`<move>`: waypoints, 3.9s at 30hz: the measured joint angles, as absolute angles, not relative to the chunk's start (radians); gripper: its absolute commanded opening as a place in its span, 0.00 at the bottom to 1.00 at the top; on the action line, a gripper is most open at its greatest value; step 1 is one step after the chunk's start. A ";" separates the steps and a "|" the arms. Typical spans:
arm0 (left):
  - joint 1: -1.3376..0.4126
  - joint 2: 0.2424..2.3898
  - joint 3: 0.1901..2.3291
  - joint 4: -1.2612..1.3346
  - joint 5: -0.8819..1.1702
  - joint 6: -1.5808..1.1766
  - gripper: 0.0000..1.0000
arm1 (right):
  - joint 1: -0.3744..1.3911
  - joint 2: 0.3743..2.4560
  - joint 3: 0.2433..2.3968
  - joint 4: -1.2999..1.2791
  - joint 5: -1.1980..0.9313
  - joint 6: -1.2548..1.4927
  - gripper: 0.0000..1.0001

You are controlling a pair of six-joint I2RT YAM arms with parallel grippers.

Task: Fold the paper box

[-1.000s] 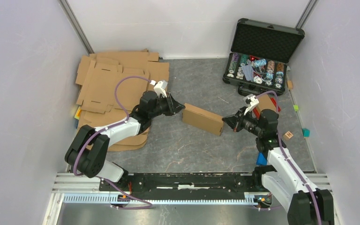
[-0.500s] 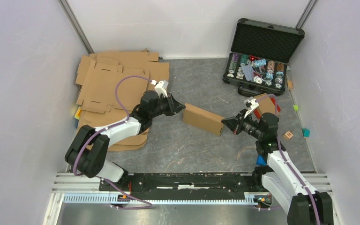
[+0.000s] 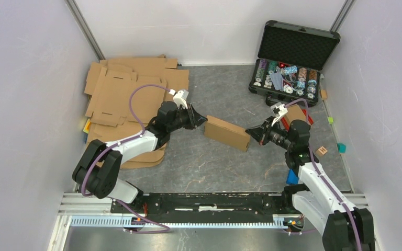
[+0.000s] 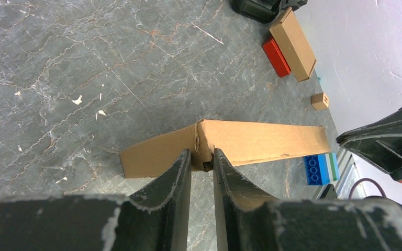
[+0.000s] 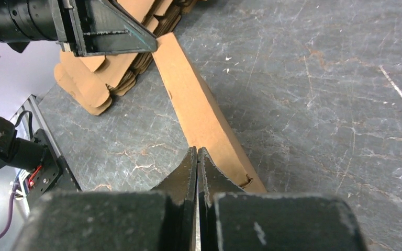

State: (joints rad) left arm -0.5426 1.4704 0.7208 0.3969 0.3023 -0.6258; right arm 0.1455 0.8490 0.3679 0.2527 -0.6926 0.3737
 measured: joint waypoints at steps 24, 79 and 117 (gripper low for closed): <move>-0.557 1.354 0.859 0.056 0.234 -0.554 0.02 | 0.161 0.951 0.279 0.464 -0.704 0.377 0.00; -0.515 1.399 0.871 0.086 0.303 -0.548 0.02 | 0.162 0.948 0.285 0.448 -0.731 0.350 0.00; -0.530 1.113 0.521 0.250 0.303 -0.542 0.38 | 0.313 0.976 0.696 -0.098 -0.483 0.097 0.98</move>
